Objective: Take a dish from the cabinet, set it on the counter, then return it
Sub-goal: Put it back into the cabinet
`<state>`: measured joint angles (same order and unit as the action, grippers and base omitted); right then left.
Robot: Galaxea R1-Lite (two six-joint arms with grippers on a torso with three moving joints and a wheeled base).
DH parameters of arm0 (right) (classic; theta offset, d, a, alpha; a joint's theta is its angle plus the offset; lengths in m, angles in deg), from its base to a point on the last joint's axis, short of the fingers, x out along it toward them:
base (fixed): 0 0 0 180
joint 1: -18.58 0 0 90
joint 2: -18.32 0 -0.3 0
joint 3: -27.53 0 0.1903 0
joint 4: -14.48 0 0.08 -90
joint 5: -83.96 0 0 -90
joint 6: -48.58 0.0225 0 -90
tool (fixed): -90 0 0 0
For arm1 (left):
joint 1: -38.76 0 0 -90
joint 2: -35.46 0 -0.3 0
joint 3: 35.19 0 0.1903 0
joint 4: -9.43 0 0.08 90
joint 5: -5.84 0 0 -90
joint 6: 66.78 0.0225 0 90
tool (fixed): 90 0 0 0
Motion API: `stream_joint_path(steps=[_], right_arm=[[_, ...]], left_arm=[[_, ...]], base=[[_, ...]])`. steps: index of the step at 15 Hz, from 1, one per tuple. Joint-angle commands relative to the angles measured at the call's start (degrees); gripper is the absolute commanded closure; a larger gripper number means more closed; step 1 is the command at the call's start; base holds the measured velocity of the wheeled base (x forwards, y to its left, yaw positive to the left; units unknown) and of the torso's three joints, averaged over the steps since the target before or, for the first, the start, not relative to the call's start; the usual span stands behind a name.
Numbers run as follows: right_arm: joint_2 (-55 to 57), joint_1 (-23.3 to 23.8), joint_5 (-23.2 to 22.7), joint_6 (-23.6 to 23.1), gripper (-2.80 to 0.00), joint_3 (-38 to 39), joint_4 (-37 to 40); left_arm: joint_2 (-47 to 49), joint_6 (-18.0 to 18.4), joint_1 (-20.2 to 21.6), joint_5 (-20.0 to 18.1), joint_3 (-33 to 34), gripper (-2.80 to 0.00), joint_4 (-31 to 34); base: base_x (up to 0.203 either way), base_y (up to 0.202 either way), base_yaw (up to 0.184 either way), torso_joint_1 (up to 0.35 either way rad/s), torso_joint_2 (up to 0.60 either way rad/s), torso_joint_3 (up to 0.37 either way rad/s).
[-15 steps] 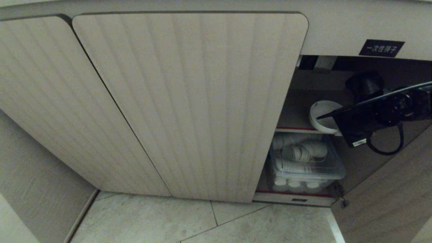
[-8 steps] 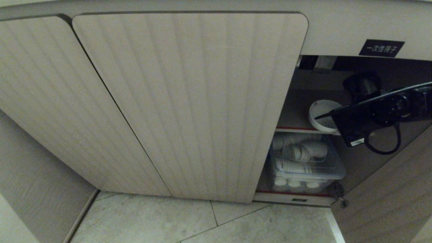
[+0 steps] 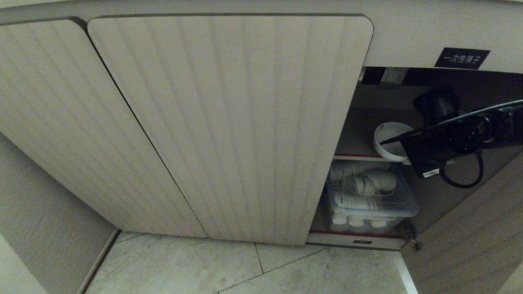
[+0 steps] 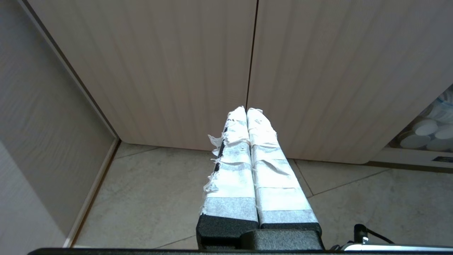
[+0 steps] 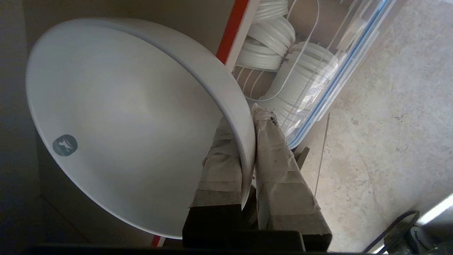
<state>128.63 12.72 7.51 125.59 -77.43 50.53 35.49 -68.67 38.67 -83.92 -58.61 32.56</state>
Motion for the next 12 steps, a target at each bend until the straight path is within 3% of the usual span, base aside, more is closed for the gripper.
stream_joint_path(steps=[1,12], right_arm=[[0.36,-0.02,0.07,0.42,0.00,-0.09,0.04],[3.16,-0.02,-0.02,0.42,0.00,-2.87,-0.21]], left_arm=[[-0.02,-0.04,0.01,0.02,-0.04,0.00,-0.02],[-0.02,-0.04,0.01,0.02,-0.04,0.00,-0.02]], base=[[0.000,0.000,0.000,0.000,0.00,0.000],[0.000,0.000,0.000,0.000,0.00,0.000]])
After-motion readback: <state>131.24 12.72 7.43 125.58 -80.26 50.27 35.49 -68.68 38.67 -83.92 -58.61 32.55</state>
